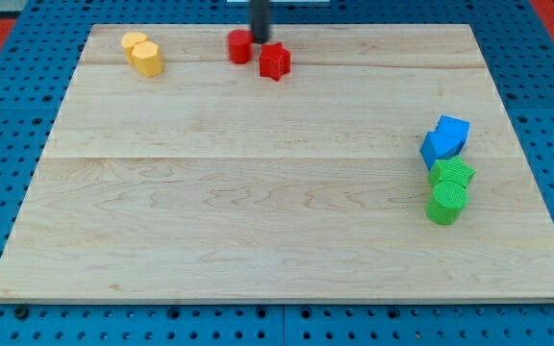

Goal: Move the yellow heart in between the yellow hexagon and red circle

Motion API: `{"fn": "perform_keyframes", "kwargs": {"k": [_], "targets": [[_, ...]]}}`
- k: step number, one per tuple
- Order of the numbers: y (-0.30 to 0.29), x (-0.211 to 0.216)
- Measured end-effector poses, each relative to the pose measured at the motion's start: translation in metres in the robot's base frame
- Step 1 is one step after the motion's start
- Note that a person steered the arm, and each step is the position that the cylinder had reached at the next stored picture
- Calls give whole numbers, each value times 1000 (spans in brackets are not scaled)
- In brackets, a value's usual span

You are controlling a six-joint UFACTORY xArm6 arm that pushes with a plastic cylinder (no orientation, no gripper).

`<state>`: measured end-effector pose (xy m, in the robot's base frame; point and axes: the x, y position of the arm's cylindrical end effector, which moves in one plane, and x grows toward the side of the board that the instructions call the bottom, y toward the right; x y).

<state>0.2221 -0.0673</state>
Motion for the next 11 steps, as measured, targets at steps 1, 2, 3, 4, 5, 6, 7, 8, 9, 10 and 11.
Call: {"fn": "perform_keyframes", "kwargs": {"k": [1,2,3,4,5,6,7,8,9,10,11], "targets": [[-61,-1],[-99,-29],[-198,-25],[-209,-13],[-184,3],[-127,16],[-88,21],[-61,21],[-21,21],[1,21],[-33,-3]]}}
